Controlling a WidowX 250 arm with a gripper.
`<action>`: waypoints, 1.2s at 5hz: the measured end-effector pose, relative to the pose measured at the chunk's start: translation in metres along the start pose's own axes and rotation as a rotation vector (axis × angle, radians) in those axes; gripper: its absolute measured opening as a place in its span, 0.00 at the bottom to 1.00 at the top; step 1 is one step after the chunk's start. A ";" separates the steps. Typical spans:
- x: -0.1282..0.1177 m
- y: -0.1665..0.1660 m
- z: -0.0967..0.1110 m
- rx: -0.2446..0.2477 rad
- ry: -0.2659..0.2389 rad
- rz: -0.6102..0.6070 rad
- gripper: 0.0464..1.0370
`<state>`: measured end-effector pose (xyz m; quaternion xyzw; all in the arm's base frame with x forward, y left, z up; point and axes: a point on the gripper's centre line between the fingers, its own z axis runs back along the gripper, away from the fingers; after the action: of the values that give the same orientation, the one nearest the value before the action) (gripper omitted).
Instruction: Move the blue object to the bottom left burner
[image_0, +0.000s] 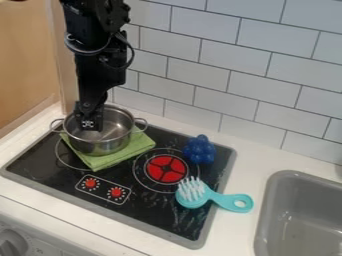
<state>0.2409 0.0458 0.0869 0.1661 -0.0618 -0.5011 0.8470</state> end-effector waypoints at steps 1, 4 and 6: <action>-0.002 -0.018 -0.009 -0.054 0.017 -0.010 0.96; 0.063 -0.002 -0.019 -0.131 -0.195 0.023 0.96; 0.118 0.011 -0.037 -0.233 -0.258 -0.052 0.96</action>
<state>0.3176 -0.0435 0.0483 0.0026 -0.1069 -0.5439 0.8323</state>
